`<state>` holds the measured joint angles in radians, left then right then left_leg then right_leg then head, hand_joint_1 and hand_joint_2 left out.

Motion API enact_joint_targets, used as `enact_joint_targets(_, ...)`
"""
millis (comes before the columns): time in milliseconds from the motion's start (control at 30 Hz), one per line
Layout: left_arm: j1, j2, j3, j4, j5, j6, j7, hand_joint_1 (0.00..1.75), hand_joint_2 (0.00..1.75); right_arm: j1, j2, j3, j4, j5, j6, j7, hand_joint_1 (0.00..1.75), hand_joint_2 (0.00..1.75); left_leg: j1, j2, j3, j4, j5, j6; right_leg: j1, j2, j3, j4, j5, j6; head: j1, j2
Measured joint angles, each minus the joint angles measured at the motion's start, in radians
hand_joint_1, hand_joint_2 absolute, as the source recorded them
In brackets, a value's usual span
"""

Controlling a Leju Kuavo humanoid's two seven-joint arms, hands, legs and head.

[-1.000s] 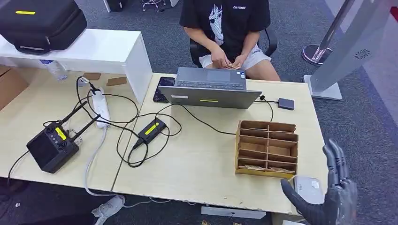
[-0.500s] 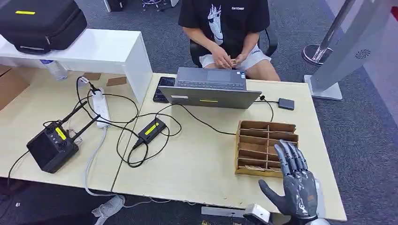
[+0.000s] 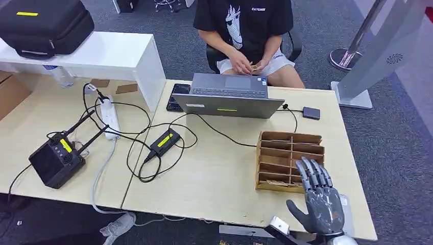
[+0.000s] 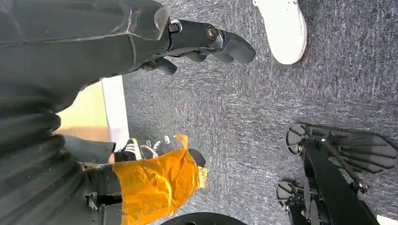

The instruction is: Pass the card to the sensor for recognition and then transmit it.

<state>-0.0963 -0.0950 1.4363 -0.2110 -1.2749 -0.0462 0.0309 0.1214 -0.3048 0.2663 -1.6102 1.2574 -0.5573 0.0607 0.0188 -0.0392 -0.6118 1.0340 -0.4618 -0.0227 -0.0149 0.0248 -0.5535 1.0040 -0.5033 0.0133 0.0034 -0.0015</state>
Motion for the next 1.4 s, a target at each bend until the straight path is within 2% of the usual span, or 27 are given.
enact_joint_targets(533, 0.000, 0.002, 0.000, 0.000, 0.000, 0.001, 0.000, 0.00, 1.75, 0.000, -0.016, -0.023, 0.033, 0.023, 0.022, 0.054, 0.00, 1.75, 0.000, 0.000, 0.000, 0.000, 0.000, 0.000, 0.000, 0.000, 0.000, 0.000, 0.000, 0.000, 0.000, 0.000)
enact_joint_targets(1200, 0.000, 0.002, -0.002, 0.000, -0.009, 0.000, 0.000, 0.00, 1.75, -0.030, -0.016, -0.048, 0.128, 0.021, 0.040, 0.065, 0.00, 1.75, 0.000, 0.000, 0.000, 0.000, 0.000, 0.000, 0.000, 0.000, 0.000, 0.000, 0.000, 0.000, 0.000, 0.000)
enact_joint_targets(1300, 0.000, 0.002, -0.003, 0.000, -0.010, 0.000, 0.000, 0.00, 1.75, -0.037, -0.016, -0.049, 0.145, 0.021, 0.042, 0.065, 0.44, 1.75, 0.000, 0.000, 0.000, 0.000, 0.000, 0.000, 0.000, 0.000, 0.000, 0.000, 0.000, 0.000, 0.000, 0.000)
enact_joint_targets(1333, 0.000, 0.002, -0.003, 0.000, -0.010, -0.002, 0.000, 0.00, 1.75, -0.040, -0.016, -0.049, 0.150, 0.020, 0.043, 0.065, 0.66, 1.75, 0.000, 0.000, 0.000, 0.000, 0.000, 0.000, 0.000, 0.000, 0.000, 0.000, 0.000, 0.000, 0.000, 0.000)
enact_joint_targets(1367, 0.000, 0.002, -0.004, 0.000, -0.010, -0.002, 0.000, 0.00, 1.75, -0.042, -0.016, -0.049, 0.156, 0.020, 0.043, 0.065, 1.29, 1.75, 0.000, 0.000, 0.000, 0.000, 0.000, 0.000, 0.000, 0.000, 0.000, 0.000, 0.000, 0.000, 0.000, 0.000)
enact_joint_targets(1400, 0.000, 0.002, -0.005, 0.000, -0.011, -0.002, 0.000, 0.00, 1.75, -0.046, -0.015, -0.049, 0.163, 0.015, 0.044, 0.065, 1.41, 1.75, 0.000, 0.000, 0.000, 0.000, 0.000, 0.000, 0.000, 0.000, 0.000, 0.000, 0.000, 0.000, 0.000, 0.000)
